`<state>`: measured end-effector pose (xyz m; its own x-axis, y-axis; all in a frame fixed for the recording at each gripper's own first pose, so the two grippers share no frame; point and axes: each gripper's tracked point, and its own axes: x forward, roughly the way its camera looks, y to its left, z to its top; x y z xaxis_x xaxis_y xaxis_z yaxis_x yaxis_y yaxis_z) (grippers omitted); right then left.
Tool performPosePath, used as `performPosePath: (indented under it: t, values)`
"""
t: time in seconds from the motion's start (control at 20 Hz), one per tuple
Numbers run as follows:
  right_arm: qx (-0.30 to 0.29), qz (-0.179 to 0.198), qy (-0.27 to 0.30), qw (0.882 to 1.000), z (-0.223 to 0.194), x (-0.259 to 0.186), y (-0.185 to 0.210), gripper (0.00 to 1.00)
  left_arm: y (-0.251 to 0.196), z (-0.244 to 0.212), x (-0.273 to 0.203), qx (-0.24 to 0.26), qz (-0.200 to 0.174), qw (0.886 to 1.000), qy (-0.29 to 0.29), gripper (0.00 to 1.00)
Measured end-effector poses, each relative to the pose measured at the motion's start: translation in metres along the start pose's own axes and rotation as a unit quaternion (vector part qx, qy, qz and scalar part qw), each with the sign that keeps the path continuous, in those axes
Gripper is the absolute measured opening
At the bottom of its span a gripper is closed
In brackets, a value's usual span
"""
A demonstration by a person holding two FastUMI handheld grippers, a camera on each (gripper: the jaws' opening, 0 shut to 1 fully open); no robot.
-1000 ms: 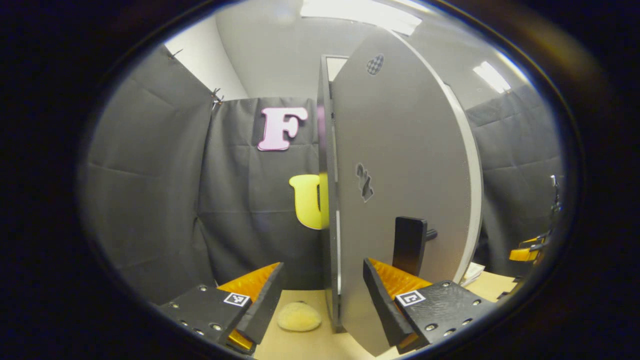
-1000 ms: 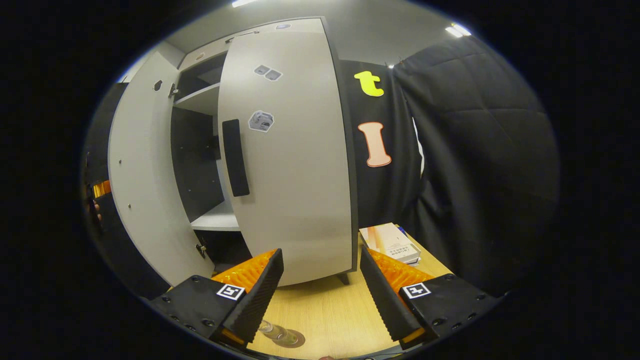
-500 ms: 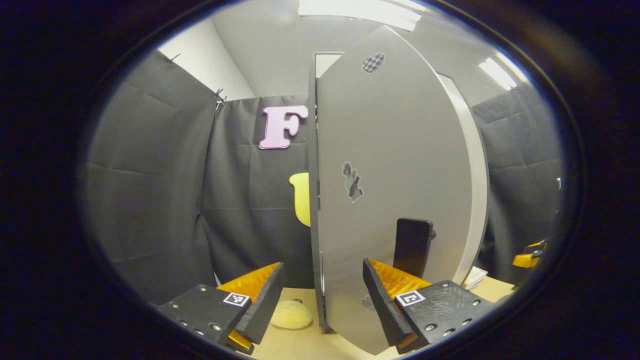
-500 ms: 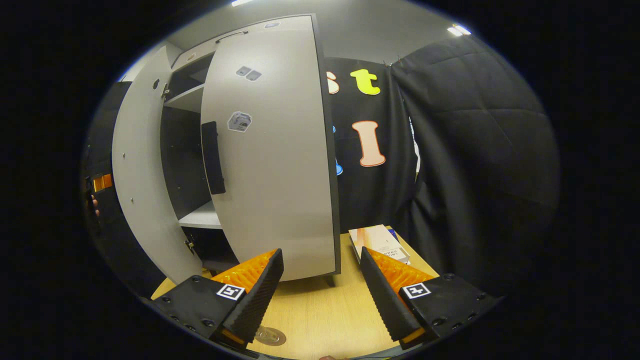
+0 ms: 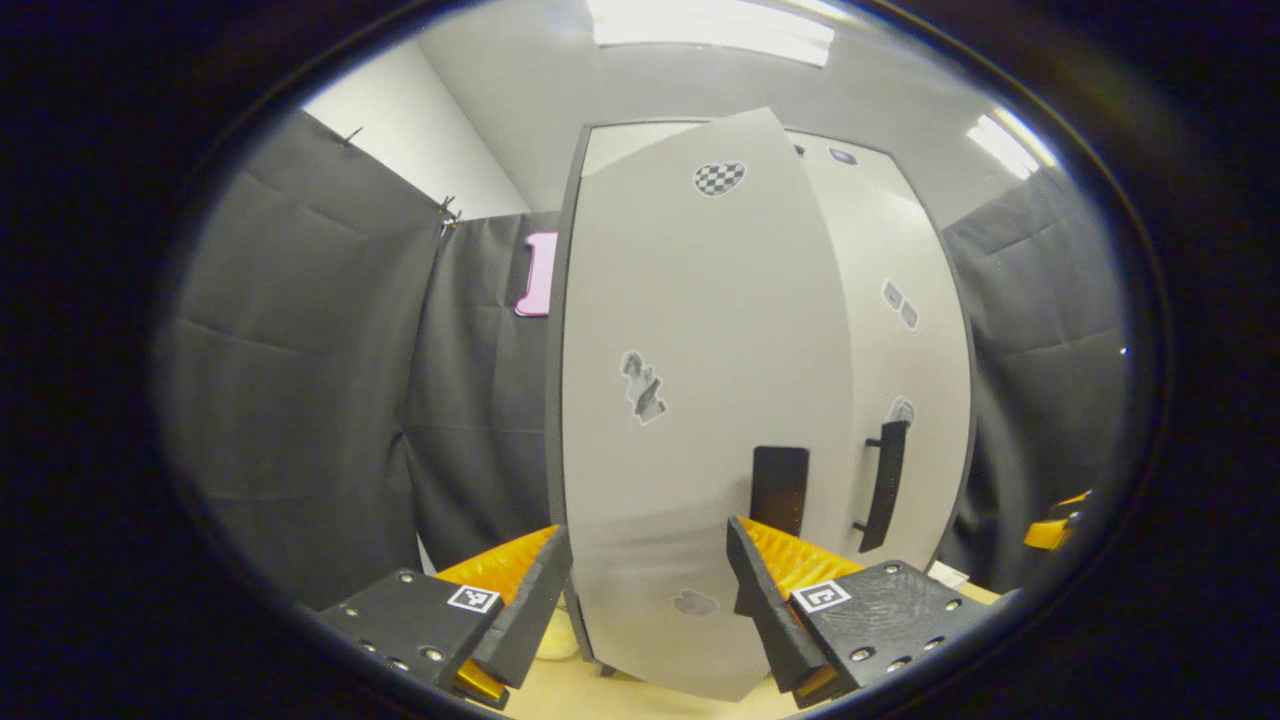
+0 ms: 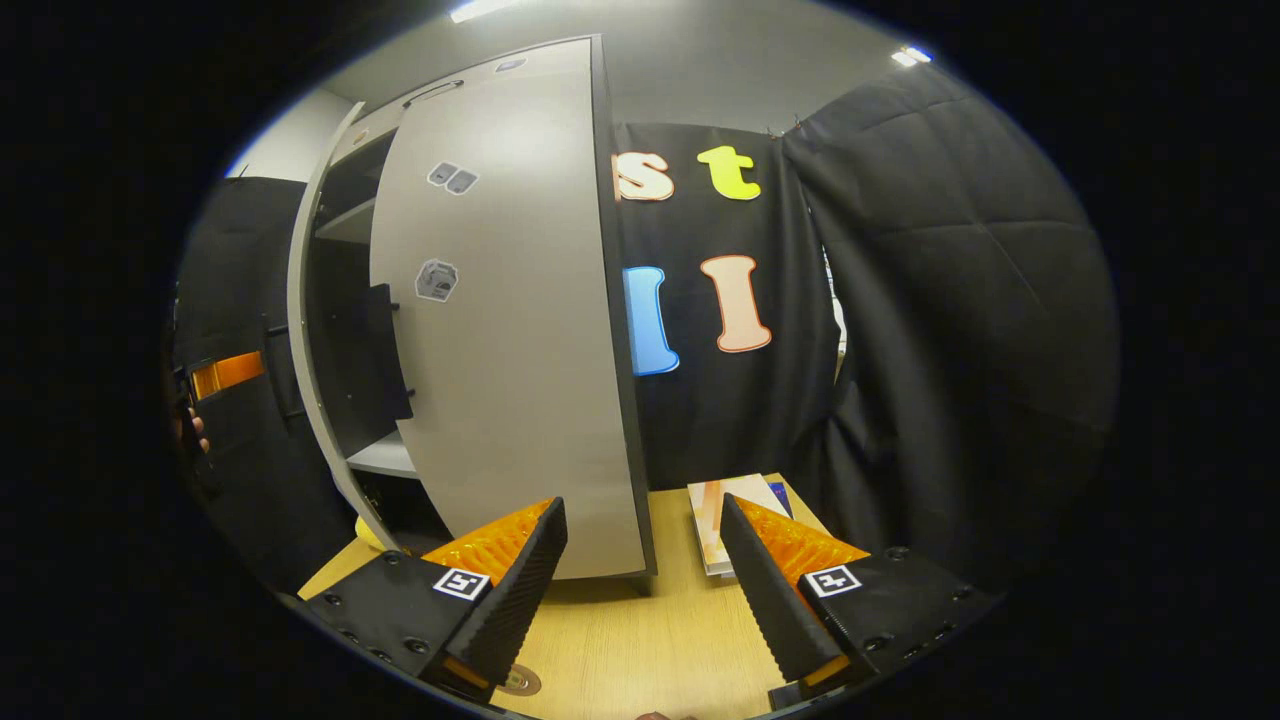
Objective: Grasp the bottle in the cabinet with the left hand and place it on the coaster, then close the right door with the right hand and the left door with the left hand.
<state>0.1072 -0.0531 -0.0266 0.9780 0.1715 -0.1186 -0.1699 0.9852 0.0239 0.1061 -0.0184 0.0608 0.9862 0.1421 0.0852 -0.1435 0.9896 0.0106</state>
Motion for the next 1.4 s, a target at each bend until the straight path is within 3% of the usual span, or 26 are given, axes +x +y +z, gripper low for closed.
performPosePath:
  t: [0.05,0.15,0.25,0.3,0.35,0.4,0.55,0.6,0.65,0.7,0.75,0.8,0.9,0.95,1.0,1.05,1.25,1.3,1.4]
  values:
    - [-0.001,0.006,0.003,1.0,-0.001,0.002,-0.002,0.94,-0.002,-0.002,-0.007,-0.003,-0.001,1.0,0.001,0.94]
    - [-0.004,0.015,-0.001,1.0,0.0,0.003,-0.006,0.94,-0.004,-0.002,-0.024,-0.016,-0.001,1.0,-0.002,0.94]
    - [-0.008,0.018,0.005,1.0,-0.004,0.004,-0.014,0.99,-0.004,-0.001,-0.042,-0.036,0.002,0.999,-0.004,0.94]
    - [-0.008,0.022,0.009,1.0,-0.006,0.005,-0.017,0.98,-0.002,0.001,-0.054,-0.046,0.006,0.999,-0.008,0.85]
    - [-0.006,0.025,0.009,1.0,-0.004,0.006,-0.019,0.98,0.0,0.002,-0.066,-0.055,0.008,0.998,-0.011,0.85]
    - [-0.004,0.029,0.007,1.0,-0.002,0.008,-0.021,0.94,0.001,0.002,-0.077,-0.061,0.012,0.998,-0.011,0.94]
    - [-0.004,0.044,-0.005,0.999,0.006,0.011,-0.027,0.94,0.012,0.002,-0.106,-0.053,0.044,0.998,-0.005,0.94]
    - [-0.007,0.049,-0.009,0.999,0.01,0.013,-0.028,0.98,0.016,0.002,-0.117,-0.045,0.054,0.998,-0.002,0.94]
    - [-0.011,0.056,-0.014,0.998,0.014,0.014,-0.028,0.94,0.019,0.004,-0.126,-0.036,0.065,0.997,0.001,0.86]
    - [-0.015,0.062,-0.018,0.998,0.017,0.014,-0.027,0.93,0.023,0.005,-0.136,-0.029,0.075,0.997,0.003,0.94]
    - [-0.019,0.068,-0.022,0.997,0.02,0.013,-0.026,0.94,0.025,0.009,-0.142,-0.027,0.081,0.996,0.002,0.9]
    - [-0.024,0.07,-0.026,0.997,0.024,0.012,-0.025,0.98,0.025,0.012,-0.145,-0.032,0.082,0.996,0.0,0.9]
    - [-0.034,0.071,-0.035,0.996,0.031,0.009,-0.021,0.98,0.022,0.02,-0.147,-0.051,0.069,0.996,-0.005,0.9]
    - [-0.038,0.075,-0.038,0.996,0.034,0.007,-0.016,0.98,0.02,0.024,-0.147,-0.057,0.059,0.997,-0.006,0.85]
    - [-0.047,0.081,-0.042,0.995,0.037,0.007,-0.009,0.98,0.022,0.025,-0.146,-0.058,0.051,0.997,-0.004,0.9]
    - [-0.056,0.079,-0.043,0.994,0.04,0.005,-0.006,0.98,0.024,0.027,-0.146,-0.054,0.046,0.997,-0.004,0.94]
    - [-0.06,0.063,-0.054,0.995,0.053,-0.006,0.005,0.98,0.032,0.032,-0.135,-0.028,0.018,0.999,0.003,0.94]
    - [-0.056,0.062,-0.057,0.995,0.055,-0.009,0.009,0.98,0.037,0.031,-0.134,-0.021,0.018,1.0,0.004,0.9]
    - [-0.045,0.055,-0.058,0.996,0.056,-0.014,0.016,0.98,0.043,0.034,-0.136,-0.008,0.014,1.0,-0.004,0.94]
